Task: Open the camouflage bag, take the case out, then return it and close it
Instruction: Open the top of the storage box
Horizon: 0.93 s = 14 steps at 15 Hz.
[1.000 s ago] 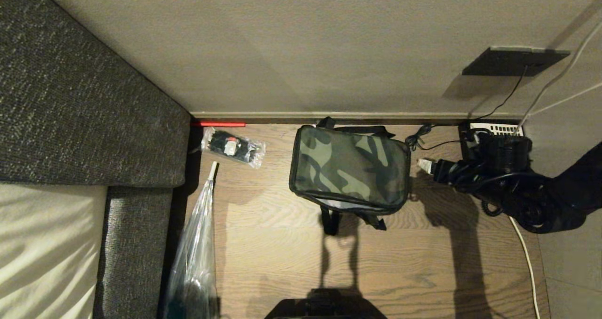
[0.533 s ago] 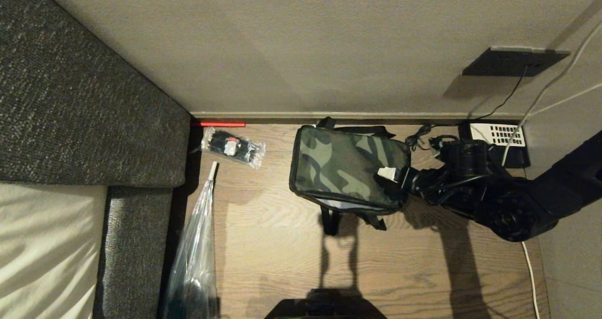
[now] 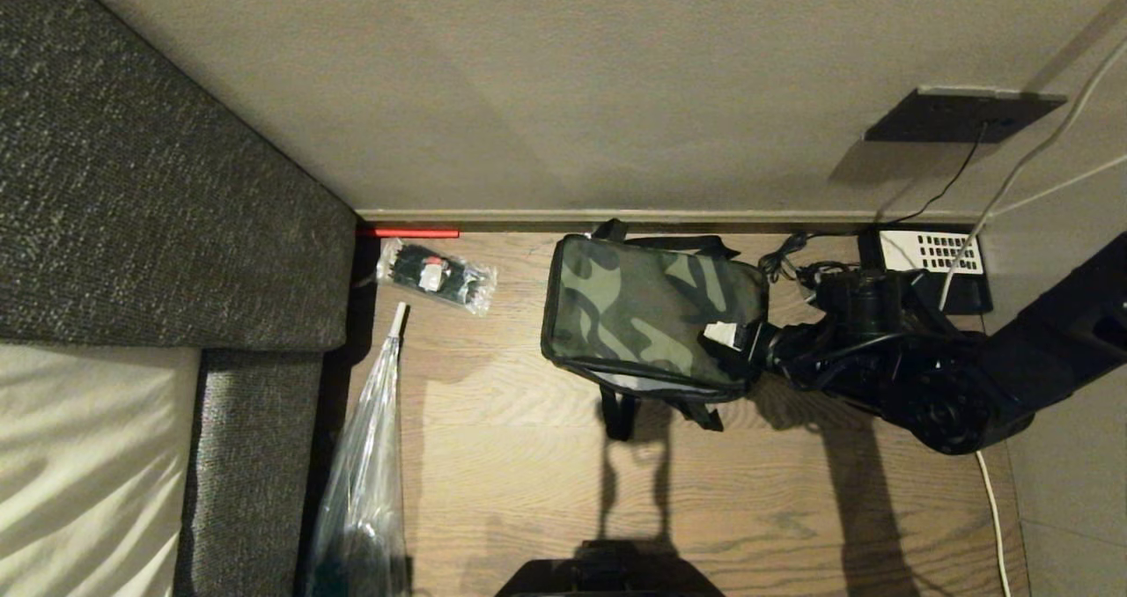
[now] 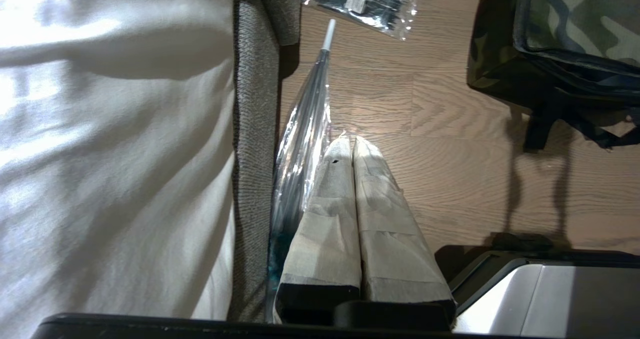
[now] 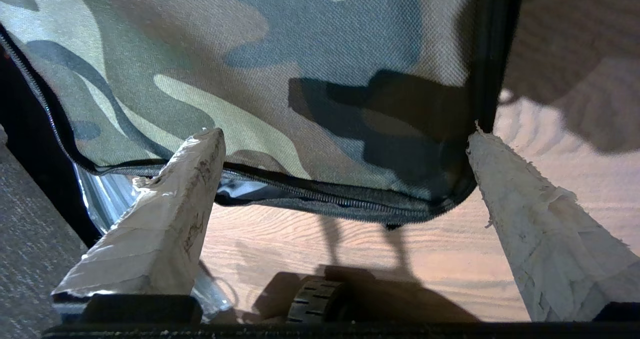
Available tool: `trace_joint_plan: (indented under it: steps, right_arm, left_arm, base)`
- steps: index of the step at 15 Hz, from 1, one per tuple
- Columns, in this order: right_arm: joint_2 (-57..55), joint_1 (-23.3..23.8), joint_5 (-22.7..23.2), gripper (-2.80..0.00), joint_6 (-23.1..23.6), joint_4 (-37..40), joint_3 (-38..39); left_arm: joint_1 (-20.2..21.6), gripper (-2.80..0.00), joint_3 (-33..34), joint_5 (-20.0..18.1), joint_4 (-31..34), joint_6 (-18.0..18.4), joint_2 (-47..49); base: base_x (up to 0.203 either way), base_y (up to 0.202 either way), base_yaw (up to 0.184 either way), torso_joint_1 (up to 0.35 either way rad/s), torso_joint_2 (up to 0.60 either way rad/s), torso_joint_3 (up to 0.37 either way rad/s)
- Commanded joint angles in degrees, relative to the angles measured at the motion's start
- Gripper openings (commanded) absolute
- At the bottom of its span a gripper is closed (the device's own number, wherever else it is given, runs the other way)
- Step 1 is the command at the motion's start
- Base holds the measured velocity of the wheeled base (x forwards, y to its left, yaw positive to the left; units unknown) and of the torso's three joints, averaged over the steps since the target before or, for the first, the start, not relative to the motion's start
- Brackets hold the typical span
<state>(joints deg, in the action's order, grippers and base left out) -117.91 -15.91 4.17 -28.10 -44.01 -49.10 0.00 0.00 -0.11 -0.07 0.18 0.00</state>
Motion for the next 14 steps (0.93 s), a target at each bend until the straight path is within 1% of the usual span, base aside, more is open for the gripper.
trace_joint_plan:
  steps: [1, 2, 5, 11, 14]
  right_arm:
    - [0.4, 0.9, 0.1, 0.0, 1.6, -0.3, -0.5]
    - [0.1, 1.2, 0.5, 0.0, 2.7, -0.2, -0.2]
    - [-1.4, 1.2, 0.6, 0.0, 3.2, 0.1, -0.5]
    - [-4.0, 1.1, 0.7, 0.0, 2.7, 0.0, -1.0]
    - [-5.4, 0.0, 0.8, 0.0, 2.1, -0.2, -2.5]
  left_arm:
    - [0.0, -2.8, 0.0, 0.0, 0.0, 0.0, 0.0]
    - [0.0, -2.8, 0.0, 0.0, 0.0, 0.0, 0.0]
    - [0.0, -2.8, 0.0, 0.0, 0.0, 0.0, 0.0]
    - [0.0, -2.8, 0.0, 0.0, 0.0, 0.0, 0.0]
    - [0.0, -2.8, 0.0, 0.0, 0.0, 0.0, 0.0]
  base:
    - [0.0, 0.0, 0.0, 0.0, 0.0, 0.0]
    - [0.0, 0.0, 0.0, 0.0, 0.0, 0.0]
    - [0.0, 0.0, 0.0, 0.0, 0.0, 0.0]
    - [0.0, 0.0, 0.0, 0.0, 0.0, 0.0]
    - [0.0, 0.0, 0.0, 0.0, 0.0, 0.0]
